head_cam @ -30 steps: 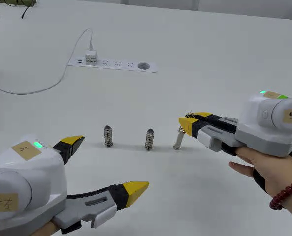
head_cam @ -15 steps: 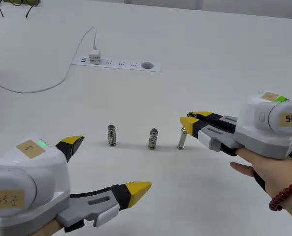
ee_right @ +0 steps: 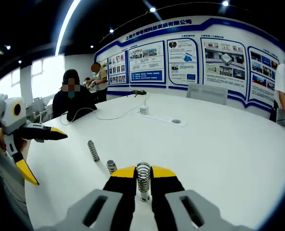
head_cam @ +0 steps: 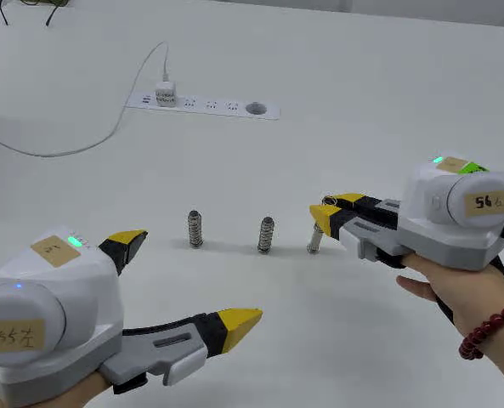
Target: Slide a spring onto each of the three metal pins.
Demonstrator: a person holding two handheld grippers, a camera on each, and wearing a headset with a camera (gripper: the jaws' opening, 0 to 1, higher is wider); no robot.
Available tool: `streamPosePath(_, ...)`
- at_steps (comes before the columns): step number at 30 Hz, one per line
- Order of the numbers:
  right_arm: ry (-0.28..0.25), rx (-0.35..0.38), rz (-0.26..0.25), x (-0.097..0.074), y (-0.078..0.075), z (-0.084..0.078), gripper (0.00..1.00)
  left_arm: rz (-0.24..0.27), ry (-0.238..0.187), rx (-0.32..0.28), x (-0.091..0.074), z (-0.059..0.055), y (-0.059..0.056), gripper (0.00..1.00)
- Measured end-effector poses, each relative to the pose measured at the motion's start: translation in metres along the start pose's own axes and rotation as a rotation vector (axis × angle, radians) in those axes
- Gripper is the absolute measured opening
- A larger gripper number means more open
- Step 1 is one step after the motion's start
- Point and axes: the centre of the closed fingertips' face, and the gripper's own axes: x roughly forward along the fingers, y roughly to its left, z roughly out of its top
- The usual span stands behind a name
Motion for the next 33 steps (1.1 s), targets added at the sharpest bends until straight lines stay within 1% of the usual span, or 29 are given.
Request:
streamPosePath(4, 0.011, 0.021, -0.007, 0.002, -0.001, -0.006, 0.12, 0.003, -0.005, -0.010, 0.000, 0.001, 0.001, 0.95)
streamPosePath(10, 0.030, 0.030, -0.006, 0.005, -0.001, -0.014, 0.12, 0.006, -0.007, -0.018, 0.000, 0.000, 0.002, 0.95)
streamPosePath(13, 0.035, 0.027, -0.006, 0.006, 0.000, -0.017, 0.12, 0.004, 0.000, -0.013, 0.000, -0.001, 0.001, 0.95)
streamPosePath(17, 0.047, 0.022, -0.008, 0.007, 0.001, -0.023, 0.12, 0.006, -0.004, -0.018, 0.000, -0.001, 0.001, 0.95)
streamPosePath(27, 0.072, 0.017, -0.010, 0.009, 0.003, -0.034, 0.12, 0.014, 0.003, -0.015, -0.001, -0.002, 0.004, 0.94)
streamPosePath(32, 0.090, 0.027, -0.007, 0.009, 0.003, -0.041, 0.12, 0.015, 0.005, -0.015, -0.001, -0.002, 0.004, 0.93)
streamPosePath(33, 0.084, 0.035, -0.004, 0.009, 0.004, -0.040, 0.12, 0.016, 0.005, -0.016, -0.001, -0.002, 0.004, 0.93)
